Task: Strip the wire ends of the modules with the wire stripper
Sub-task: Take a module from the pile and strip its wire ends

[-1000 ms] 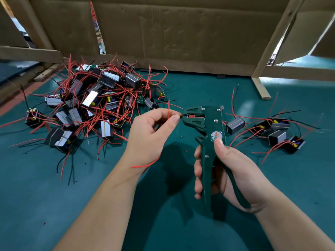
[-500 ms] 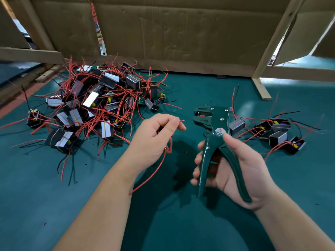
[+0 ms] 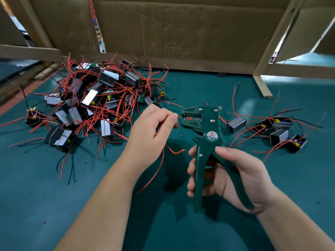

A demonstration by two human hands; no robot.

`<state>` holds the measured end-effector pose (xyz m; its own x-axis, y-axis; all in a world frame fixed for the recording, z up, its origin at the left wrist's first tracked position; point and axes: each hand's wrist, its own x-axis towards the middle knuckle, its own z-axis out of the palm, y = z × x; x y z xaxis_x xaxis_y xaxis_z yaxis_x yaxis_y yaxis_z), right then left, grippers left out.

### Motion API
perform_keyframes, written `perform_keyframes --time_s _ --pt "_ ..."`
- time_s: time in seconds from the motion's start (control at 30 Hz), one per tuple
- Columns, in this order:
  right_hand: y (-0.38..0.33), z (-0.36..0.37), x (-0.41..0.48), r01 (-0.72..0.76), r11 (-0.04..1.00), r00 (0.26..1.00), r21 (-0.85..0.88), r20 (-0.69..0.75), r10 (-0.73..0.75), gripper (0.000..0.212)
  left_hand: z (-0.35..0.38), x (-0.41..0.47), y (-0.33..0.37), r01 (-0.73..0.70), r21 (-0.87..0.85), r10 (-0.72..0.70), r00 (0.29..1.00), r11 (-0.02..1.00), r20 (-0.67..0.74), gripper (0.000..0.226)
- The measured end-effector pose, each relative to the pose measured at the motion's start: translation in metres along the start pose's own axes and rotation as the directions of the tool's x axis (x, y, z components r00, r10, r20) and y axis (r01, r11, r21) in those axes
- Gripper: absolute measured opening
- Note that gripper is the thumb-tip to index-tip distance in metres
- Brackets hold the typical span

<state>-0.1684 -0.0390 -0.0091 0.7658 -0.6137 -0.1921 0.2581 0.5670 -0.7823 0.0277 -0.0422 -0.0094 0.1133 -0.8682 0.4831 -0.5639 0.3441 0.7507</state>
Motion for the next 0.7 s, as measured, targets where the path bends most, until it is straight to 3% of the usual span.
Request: perform_keyframes --time_s 0.13,0.3,0.53,0.7 --pt "-0.0024 0.0003 -0.0008 -0.009 0.999 0.999 0.039 0.038 0.008 0.058 0.0016 -0.0009 -0.0010 -0.027 -0.007 0.027 0.999 1.000 -0.031 0.021" --pt "0.0002 0.0026 0.0007 -0.030 0.999 0.999 0.016 0.026 0.030 0.059 0.0040 0.0009 0.0009 0.034 -0.150 -0.055 0.989 0.988 -0.139 0.025" --pt "0.0035 0.0041 0.0017 -0.008 1.000 0.998 0.024 0.058 0.006 0.056 0.0074 -0.0003 -0.0050 -0.006 0.034 0.010 0.994 0.999 -0.107 0.029" --pt "0.0028 0.0038 0.0011 0.006 0.999 0.999 0.036 0.044 -0.008 0.058 0.0061 -0.0009 -0.0048 -0.044 0.058 0.047 0.998 0.997 -0.042 0.028"
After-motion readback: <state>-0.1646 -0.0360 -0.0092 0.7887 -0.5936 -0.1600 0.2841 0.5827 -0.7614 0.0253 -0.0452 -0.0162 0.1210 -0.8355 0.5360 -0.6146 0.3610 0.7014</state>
